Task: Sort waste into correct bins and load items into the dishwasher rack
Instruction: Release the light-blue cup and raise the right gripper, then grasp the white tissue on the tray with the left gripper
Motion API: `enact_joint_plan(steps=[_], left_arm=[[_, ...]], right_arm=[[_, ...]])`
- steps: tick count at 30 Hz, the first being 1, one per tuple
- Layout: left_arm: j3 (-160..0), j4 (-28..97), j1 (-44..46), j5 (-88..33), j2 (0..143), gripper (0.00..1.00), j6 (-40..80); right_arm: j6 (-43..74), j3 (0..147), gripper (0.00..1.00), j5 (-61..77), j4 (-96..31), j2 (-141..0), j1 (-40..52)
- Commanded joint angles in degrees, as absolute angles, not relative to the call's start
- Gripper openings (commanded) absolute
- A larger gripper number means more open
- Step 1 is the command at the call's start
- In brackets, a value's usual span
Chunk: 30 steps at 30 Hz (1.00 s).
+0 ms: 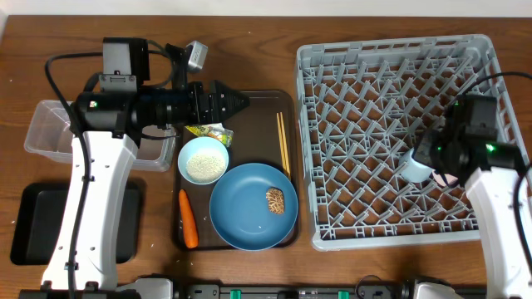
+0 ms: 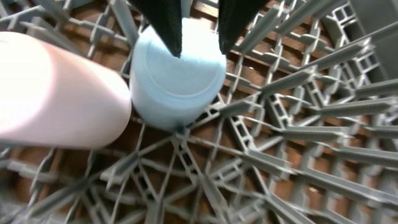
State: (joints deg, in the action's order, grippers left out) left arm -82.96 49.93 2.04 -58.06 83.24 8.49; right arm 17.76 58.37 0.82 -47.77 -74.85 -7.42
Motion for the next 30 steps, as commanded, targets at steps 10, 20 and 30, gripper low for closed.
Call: enact_joint_plan(steps=[10, 20, 30], left_arm=[[-83.61, 52.97, 2.13, -40.51, 80.16, 0.78, 7.14], [-82.28, 64.99, 2.13, -16.32, 79.50, 0.78, 10.94], [-79.15, 64.01, 5.58, -15.11, 86.94, 0.70, 11.49]], right_arm=[[11.97, 58.83, 0.46, 17.89, -45.98, -62.24, -7.09], [6.50, 58.83, 0.55, 29.87, -47.27, -60.34, 0.91], [7.88, 58.83, 0.60, 22.39, -42.78, -60.64, 14.22]])
